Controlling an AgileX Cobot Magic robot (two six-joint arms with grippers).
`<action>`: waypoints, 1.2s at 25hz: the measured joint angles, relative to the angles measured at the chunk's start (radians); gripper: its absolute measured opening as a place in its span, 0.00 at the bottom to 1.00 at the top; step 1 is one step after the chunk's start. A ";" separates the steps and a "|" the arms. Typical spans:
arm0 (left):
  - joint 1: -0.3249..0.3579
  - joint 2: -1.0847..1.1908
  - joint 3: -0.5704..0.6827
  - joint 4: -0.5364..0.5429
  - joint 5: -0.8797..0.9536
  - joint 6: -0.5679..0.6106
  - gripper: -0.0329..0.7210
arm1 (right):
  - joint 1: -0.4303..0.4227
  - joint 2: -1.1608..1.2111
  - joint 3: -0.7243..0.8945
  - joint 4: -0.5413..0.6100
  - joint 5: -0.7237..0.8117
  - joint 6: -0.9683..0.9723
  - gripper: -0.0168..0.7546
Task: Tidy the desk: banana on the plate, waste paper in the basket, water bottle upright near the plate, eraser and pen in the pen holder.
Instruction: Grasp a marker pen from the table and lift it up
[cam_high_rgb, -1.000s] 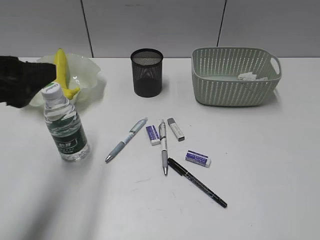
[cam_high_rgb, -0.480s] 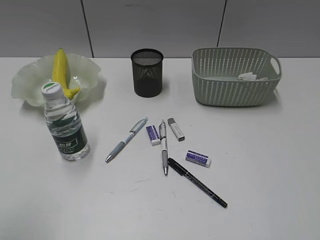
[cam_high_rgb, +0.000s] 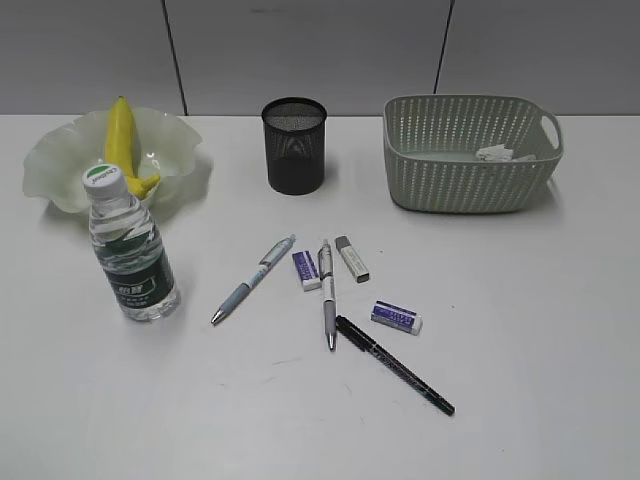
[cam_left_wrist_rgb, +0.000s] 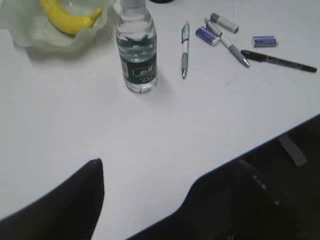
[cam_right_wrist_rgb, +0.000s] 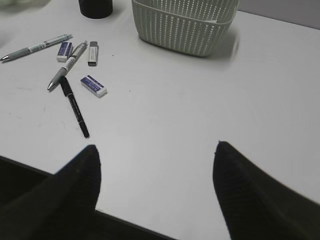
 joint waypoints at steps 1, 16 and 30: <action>0.000 -0.017 0.002 0.002 -0.011 0.000 0.81 | 0.000 0.018 0.000 0.000 -0.004 0.000 0.74; 0.000 -0.040 0.038 0.005 -0.085 -0.003 0.75 | 0.027 0.956 -0.196 0.166 -0.113 -0.254 0.70; 0.000 -0.040 0.038 0.005 -0.087 -0.003 0.75 | 0.357 1.710 -0.522 0.081 -0.153 -0.145 0.66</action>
